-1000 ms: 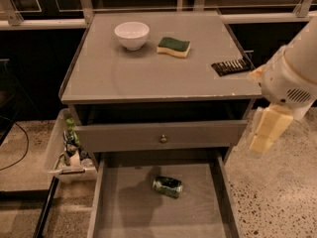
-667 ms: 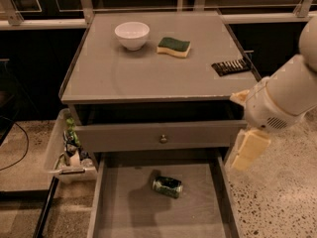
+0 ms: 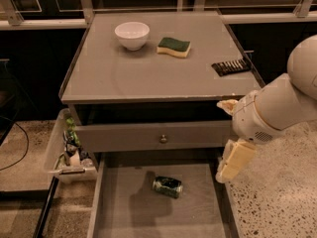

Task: Pick green can from middle drawer and place on counter

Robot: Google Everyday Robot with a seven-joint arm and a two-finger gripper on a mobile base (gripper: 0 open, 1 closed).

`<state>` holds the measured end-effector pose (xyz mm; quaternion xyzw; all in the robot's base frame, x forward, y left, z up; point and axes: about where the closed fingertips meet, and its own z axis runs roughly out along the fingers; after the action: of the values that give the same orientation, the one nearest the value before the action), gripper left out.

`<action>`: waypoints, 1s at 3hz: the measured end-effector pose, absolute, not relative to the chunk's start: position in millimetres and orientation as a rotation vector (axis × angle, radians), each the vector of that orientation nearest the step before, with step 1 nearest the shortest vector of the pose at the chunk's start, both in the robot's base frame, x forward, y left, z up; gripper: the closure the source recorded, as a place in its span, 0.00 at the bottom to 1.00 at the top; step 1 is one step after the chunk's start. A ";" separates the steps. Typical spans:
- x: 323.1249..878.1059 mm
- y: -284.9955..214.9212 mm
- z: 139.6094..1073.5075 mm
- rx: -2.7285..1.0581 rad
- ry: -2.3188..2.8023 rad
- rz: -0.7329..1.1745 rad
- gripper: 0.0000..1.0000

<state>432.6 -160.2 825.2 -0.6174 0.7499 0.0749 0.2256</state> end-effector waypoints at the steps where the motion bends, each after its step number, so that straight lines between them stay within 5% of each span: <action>1: 428.5 -178.5 792.4 -1.617 2.166 0.315 0.00; 3: 430.2 -184.8 679.3 -1.437 2.224 0.565 0.00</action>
Offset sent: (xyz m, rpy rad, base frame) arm -0.0008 -0.0361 -0.1769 0.2933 0.3209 -0.2474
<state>430.2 -184.8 679.3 -0.5183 0.8021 0.2039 0.2155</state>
